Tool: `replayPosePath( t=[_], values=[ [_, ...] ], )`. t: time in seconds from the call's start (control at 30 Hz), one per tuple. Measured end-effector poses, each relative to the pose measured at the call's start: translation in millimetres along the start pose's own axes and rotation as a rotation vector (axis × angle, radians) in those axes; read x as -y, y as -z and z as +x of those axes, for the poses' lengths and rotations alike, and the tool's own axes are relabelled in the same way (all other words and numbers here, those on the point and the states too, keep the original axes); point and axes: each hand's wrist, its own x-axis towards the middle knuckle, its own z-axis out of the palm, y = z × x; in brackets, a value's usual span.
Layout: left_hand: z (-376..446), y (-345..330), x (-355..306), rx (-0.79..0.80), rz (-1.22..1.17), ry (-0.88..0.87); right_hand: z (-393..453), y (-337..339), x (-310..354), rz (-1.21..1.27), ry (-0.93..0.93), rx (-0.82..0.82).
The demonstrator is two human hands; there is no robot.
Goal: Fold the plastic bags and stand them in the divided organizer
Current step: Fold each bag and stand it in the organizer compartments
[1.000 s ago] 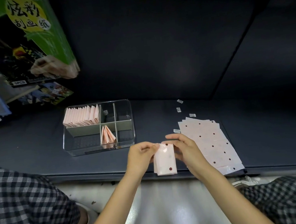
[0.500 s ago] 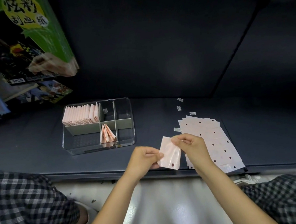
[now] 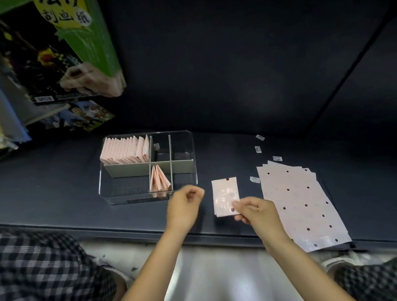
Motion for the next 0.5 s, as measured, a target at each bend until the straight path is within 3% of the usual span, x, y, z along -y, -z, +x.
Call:
replayPosePath(
  t=[0.13,0.23,0.37,0.5],
  values=[
    [37.5,28.0,17.4,-0.26,0.643,-0.238,6.4,-13.9,-1.1,-0.059,0.049,-0.015],
    [61.7,43.5,31.6,-0.239,0.904,-0.269,13.7,-28.5,1.0,-0.103,0.09,0.006],
    [82.2,57.2,48.4,-0.173,1.04,-0.271,30.5,-54.5,12.3,-0.151,0.152,0.018],
    [84.9,63.5,60.9,-0.284,0.946,-0.223,53.0,-90.3,28.0,-0.225,0.216,0.013]
  ],
)
